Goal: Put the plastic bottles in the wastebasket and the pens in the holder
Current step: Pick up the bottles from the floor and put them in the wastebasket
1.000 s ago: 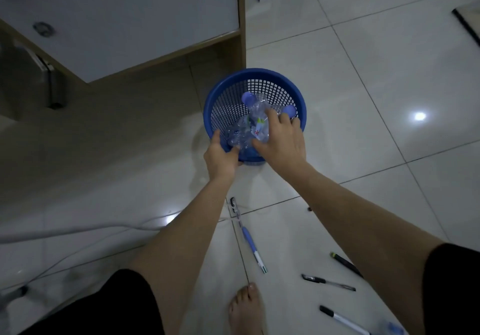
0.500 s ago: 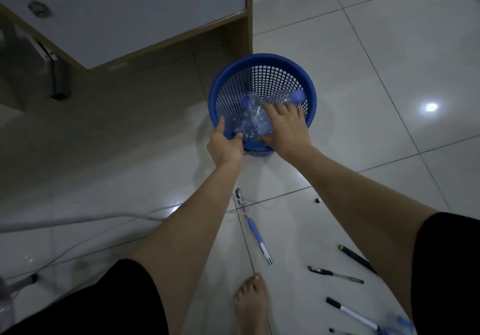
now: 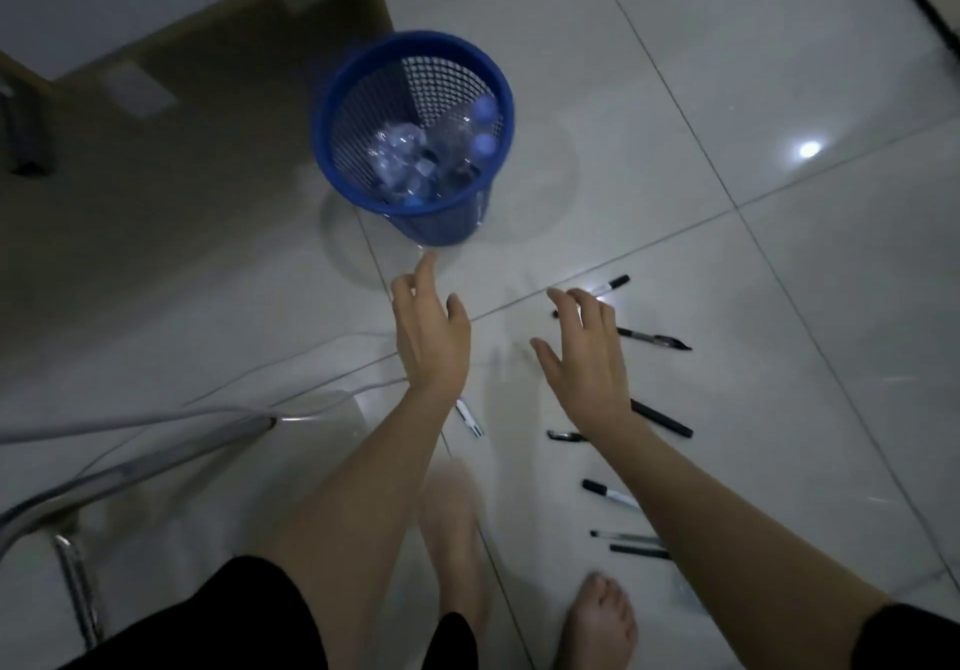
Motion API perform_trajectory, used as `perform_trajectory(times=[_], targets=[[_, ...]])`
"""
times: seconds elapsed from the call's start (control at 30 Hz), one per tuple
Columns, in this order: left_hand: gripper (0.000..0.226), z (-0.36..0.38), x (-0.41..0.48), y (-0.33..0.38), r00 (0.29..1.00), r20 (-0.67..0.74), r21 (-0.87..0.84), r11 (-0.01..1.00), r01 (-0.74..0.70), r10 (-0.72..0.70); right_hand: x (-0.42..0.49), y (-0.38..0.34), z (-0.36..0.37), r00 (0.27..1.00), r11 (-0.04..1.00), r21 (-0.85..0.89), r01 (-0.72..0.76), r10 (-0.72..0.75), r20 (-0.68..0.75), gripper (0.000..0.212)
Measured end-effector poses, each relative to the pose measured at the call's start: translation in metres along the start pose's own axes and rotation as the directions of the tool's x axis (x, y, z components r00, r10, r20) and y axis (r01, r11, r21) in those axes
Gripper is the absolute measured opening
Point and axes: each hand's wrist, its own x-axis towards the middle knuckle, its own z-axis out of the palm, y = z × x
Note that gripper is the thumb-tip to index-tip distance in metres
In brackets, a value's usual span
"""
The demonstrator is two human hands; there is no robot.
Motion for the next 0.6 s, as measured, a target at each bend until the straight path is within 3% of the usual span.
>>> perform_trajectory(times=[0.1,0.23,0.33,0.47,0.6], targets=[[0.053,0.023,-0.045,-0.019,0.976,0.198,0.077,0.991,-0.106,0.089,-0.061,0.04,0.006,0.993,0.994,-0.021,-0.111,0.112,0.048,0.051],[0.056,0.062,-0.097,-0.048,0.891,0.426,0.13,0.964,-0.232,0.157,-0.129,0.094,0.023,0.96,0.964,-0.08,-0.253,0.26,0.1,0.054],[0.061,0.096,-0.122,-0.069,0.795,0.593,0.257,0.906,-0.337,0.127,-0.167,0.13,0.038,0.881,0.892,-0.193,-0.41,0.441,0.17,0.058],[0.076,0.128,-0.142,-0.098,0.707,0.706,0.33,0.863,-0.384,0.044,-0.198,0.162,0.051,0.745,0.75,-0.218,-0.625,0.656,0.12,0.068],[0.1,0.15,-0.154,-0.128,0.686,0.726,0.433,0.805,-0.405,-0.046,-0.209,0.183,0.063,0.658,0.651,-0.235,-0.721,0.751,0.063,0.064]])
